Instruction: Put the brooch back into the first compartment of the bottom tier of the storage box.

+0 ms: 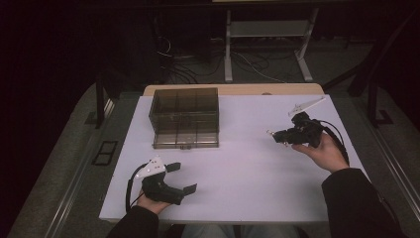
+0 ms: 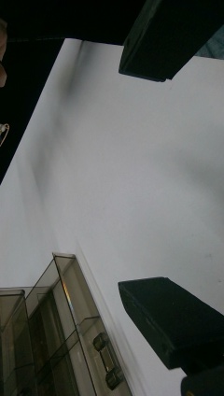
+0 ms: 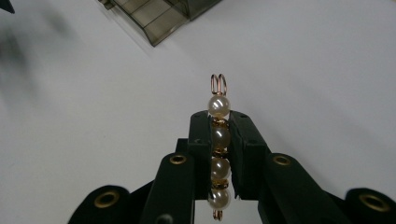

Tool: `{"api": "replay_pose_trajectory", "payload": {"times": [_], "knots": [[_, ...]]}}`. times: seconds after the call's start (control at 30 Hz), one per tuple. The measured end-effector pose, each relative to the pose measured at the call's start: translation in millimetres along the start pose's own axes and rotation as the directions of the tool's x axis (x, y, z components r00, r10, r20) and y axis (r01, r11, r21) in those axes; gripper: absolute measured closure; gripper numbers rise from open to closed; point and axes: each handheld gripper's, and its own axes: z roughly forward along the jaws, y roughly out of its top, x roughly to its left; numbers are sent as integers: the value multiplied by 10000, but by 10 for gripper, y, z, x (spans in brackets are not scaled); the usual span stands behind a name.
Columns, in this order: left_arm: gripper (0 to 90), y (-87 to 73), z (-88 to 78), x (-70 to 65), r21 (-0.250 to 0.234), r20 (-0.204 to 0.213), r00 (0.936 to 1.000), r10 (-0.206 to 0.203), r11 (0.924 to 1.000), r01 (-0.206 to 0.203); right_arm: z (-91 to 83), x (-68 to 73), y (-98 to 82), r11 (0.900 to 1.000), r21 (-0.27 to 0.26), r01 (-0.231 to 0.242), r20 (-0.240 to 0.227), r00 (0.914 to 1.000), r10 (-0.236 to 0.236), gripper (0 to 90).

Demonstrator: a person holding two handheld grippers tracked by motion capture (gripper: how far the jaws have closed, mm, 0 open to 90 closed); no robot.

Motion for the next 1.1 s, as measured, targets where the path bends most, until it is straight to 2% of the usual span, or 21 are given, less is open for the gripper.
{"api": "replay_pose_trajectory", "payload": {"times": [0.27, 0.67, 1.1], "knots": [[0, 3, -5, 2, -32, 17, 10000, -14, 10000, 14, 25, 33, 107, 9999, -88, 67, -93, 9999, -68, 789], [0, 6, -12, 8, -122, 55, 10000, -81, 9999, 82, 157, 85, 246, 9997, -181, 193, -275, 9994, -198, 789], [0, -1, -37, 13, -264, -20, 9998, -216, 9994, 215, 226, 165, 395, 9990, -252, 371, -263, 9989, -377, 789]]}}
